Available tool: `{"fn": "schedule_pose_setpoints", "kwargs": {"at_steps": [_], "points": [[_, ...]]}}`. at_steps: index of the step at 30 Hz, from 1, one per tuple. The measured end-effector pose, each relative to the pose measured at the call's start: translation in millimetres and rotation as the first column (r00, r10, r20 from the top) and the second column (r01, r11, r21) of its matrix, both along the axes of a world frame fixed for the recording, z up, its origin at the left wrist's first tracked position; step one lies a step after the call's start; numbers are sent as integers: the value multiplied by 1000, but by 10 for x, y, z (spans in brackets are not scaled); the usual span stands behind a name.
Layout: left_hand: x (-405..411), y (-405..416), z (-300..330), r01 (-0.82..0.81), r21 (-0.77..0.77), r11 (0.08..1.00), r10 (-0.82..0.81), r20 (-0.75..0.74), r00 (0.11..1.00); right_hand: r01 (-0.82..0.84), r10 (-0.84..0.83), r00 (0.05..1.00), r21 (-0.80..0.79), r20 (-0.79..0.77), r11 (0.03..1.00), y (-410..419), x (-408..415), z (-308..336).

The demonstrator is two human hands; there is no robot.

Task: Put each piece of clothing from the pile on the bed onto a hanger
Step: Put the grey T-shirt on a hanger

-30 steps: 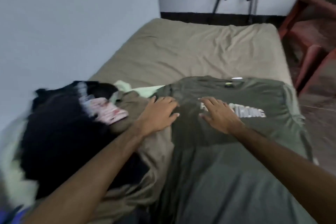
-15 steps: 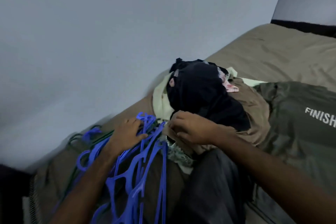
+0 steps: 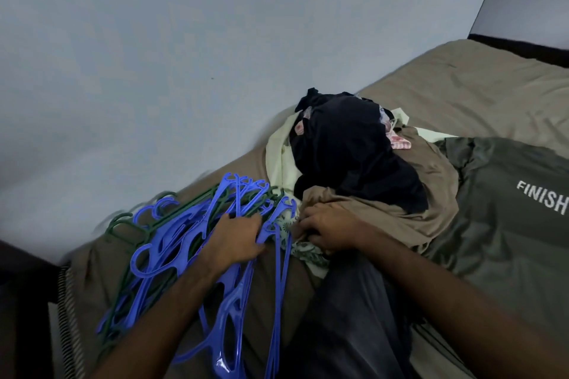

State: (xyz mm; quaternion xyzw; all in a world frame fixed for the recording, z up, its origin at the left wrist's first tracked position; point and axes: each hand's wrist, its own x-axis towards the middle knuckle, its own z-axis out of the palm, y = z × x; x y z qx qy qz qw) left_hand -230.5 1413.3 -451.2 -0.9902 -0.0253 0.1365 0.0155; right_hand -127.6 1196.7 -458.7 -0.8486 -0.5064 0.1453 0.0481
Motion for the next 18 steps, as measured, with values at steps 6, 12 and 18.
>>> {"fn": "schedule_pose_setpoints", "kwargs": {"at_steps": [6, 12, 18], "points": [[-56, 12, 74, 36, -13, 999, -35, 94, 995, 16, -12, 998, 80, -55, 997, -52, 7, -12], [-269, -71, 382, 18, -236, 971, 54, 296, 954, 83, -53, 981, 159, -185, 984, -107, -69, 22], [-95, -188, 1591, 235, -475, 848, 135, 623, 771, 304, 63, 724, 400, -687, 865, -246, -278, 239]]}}
